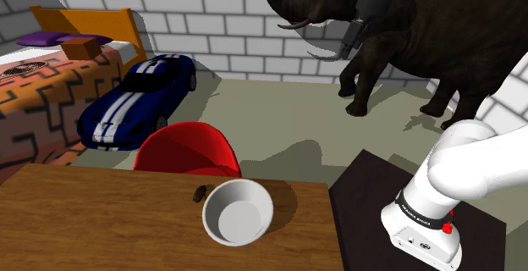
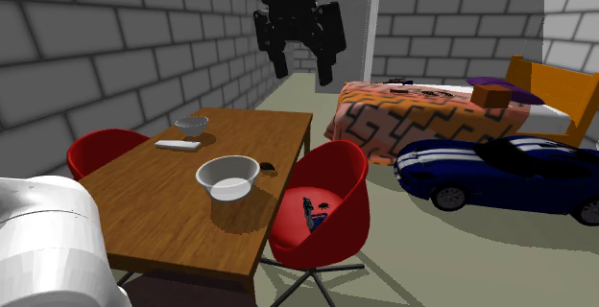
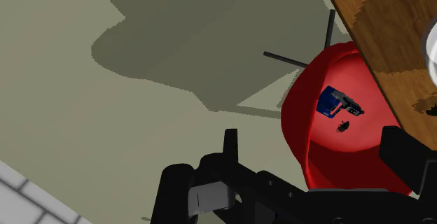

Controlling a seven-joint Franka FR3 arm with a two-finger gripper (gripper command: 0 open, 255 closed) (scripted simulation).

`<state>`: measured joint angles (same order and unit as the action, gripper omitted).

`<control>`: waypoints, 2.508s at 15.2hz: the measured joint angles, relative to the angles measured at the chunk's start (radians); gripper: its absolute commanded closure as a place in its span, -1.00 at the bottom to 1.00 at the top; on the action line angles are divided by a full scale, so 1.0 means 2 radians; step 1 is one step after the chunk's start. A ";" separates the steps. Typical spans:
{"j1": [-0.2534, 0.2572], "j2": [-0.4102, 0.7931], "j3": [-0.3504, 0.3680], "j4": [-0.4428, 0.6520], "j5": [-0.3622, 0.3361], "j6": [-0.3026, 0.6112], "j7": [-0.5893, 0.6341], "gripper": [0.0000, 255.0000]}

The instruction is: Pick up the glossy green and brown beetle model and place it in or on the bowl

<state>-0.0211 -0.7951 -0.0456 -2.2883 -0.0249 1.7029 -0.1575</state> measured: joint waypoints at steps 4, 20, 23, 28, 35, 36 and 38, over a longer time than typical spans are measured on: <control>0.007 0.018 0.012 -0.007 0.006 0.020 0.008 -1.00; 0.057 0.219 0.115 0.000 0.028 0.178 0.079 -1.00; 0.063 0.262 0.130 0.016 0.023 0.198 0.091 -1.00; 0.075 0.346 0.158 0.052 0.003 0.233 0.122 -1.00; 0.101 0.469 0.183 0.126 -0.041 0.259 0.166 -1.00; 0.106 0.485 0.185 0.136 -0.047 0.261 0.173 -1.00; 0.116 0.521 0.187 0.155 -0.061 0.270 0.184 -1.00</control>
<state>0.2117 0.2479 0.3280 -1.9773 -0.1476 2.2437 0.2103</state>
